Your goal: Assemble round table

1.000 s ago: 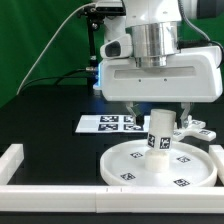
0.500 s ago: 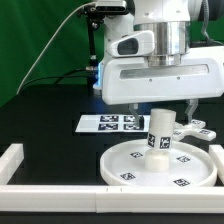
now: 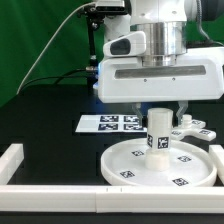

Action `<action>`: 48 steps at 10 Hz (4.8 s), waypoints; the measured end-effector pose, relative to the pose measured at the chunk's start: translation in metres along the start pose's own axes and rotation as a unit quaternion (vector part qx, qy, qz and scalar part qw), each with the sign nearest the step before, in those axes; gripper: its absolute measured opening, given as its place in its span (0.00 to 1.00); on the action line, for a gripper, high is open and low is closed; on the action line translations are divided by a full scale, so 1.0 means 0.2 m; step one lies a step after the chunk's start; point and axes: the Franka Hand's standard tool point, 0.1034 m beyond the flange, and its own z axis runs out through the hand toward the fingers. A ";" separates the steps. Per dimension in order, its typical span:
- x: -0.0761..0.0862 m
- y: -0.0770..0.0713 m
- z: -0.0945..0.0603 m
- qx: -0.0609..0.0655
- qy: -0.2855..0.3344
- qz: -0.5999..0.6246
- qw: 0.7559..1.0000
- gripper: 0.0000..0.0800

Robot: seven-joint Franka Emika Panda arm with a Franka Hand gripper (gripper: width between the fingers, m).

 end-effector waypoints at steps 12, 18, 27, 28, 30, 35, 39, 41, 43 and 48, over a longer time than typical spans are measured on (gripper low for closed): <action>0.03 -0.02 0.00 0.033 0.001 0.398 0.917 0.77; 0.03 -0.02 0.00 0.021 0.008 0.123 0.992 0.81; 0.04 0.01 0.00 0.013 0.013 0.177 0.984 0.50; 0.04 0.01 0.00 0.012 0.013 0.234 0.972 0.50; 0.04 0.02 0.01 0.017 0.007 0.393 0.919 0.51; 0.03 0.01 0.01 0.041 -0.014 0.608 0.792 0.51; 0.04 -0.03 -0.01 0.040 -0.012 0.388 0.921 0.80; 0.04 -0.02 0.00 0.039 -0.009 0.330 0.943 0.81; 0.04 -0.02 0.00 0.036 -0.004 0.230 0.973 0.81; 0.05 -0.02 -0.01 0.016 0.001 -0.115 0.993 0.81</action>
Offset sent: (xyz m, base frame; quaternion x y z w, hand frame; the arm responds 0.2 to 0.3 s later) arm -0.0070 -0.0036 -0.0171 -0.0171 -0.0375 0.4409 0.8966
